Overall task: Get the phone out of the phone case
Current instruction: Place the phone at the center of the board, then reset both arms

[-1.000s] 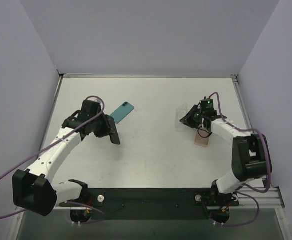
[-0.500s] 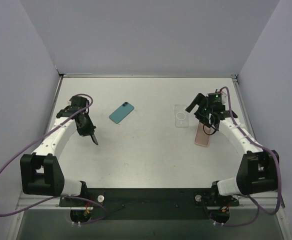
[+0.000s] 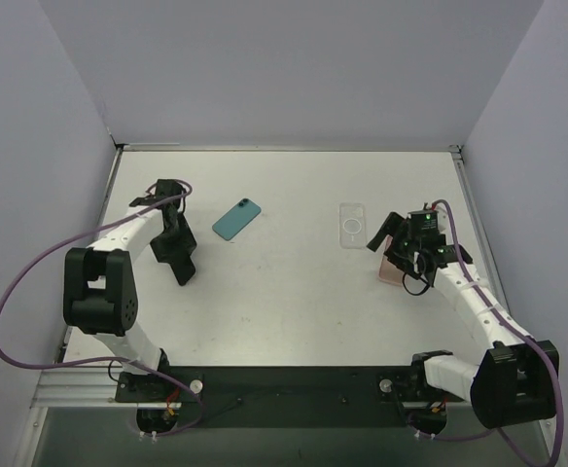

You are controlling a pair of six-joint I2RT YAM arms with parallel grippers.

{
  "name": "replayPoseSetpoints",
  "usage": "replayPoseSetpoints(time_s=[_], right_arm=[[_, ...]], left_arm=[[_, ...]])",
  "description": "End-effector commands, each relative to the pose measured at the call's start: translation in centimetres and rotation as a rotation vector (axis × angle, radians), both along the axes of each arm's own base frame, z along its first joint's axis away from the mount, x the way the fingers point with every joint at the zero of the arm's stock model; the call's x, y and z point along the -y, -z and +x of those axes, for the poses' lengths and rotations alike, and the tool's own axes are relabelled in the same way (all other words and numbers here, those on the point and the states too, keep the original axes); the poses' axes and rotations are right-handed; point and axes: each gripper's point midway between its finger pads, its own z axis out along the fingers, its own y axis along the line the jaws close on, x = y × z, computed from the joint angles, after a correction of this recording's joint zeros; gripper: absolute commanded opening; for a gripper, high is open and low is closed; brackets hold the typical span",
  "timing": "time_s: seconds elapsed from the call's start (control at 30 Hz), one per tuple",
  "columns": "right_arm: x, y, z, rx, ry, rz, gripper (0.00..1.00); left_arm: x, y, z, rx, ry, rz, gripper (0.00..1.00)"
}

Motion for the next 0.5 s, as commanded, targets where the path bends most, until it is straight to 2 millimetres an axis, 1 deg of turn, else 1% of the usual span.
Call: replayPoseSetpoints(time_s=[0.0,0.07,0.17,0.2,0.23,0.27,0.3,0.33,0.37,0.4,0.43,0.47], right_arm=[[0.2,0.0,-1.3,-0.003,-0.027,-0.024,0.98],[0.2,0.3,-1.3,-0.016,-0.034,-0.036,0.98],[0.5,-0.1,-1.3,-0.016,-0.037,-0.050,0.98],[0.7,-0.3,-1.4,-0.013,-0.030,-0.063,0.98],[0.9,-0.7,-1.4,-0.003,-0.029,-0.071,0.98],[1.0,-1.1,-1.5,0.006,-0.027,-0.080,0.98],[1.6,-1.7,-1.3,0.018,-0.013,-0.107,0.98],[1.7,-2.1,-1.7,0.016,-0.010,-0.115,0.98],[2.5,-2.4,-1.8,0.019,0.013,-0.147,0.98],[2.9,-2.9,-1.8,0.025,0.025,-0.164,0.98],[3.8,-2.9,-2.4,0.008,0.048,-0.206,0.98],[4.0,-3.2,-2.5,0.010,0.052,-0.220,0.98]], left_arm=[[0.8,-2.0,2.9,0.112,0.009,-0.039,0.68],[1.3,-2.2,3.0,0.117,0.015,-0.062,0.70],[2.0,-3.3,3.0,0.143,0.026,-0.103,0.71],[2.1,-4.3,3.1,0.174,0.029,-0.114,0.72],[2.2,-4.9,3.0,0.187,0.031,-0.123,0.72],[2.7,-5.6,3.0,0.207,0.043,-0.152,0.72],[3.1,-7.3,2.9,0.256,0.059,-0.173,0.72],[3.4,-7.5,2.4,0.268,0.073,-0.193,0.72],[4.2,-8.2,2.3,0.295,0.098,-0.231,0.72],[4.8,-9.7,1.7,0.344,0.129,-0.267,0.72],[5.8,-9.7,1.0,0.354,0.173,-0.317,0.72],[6.1,-10.0,0.3,0.367,0.187,-0.340,0.72]])
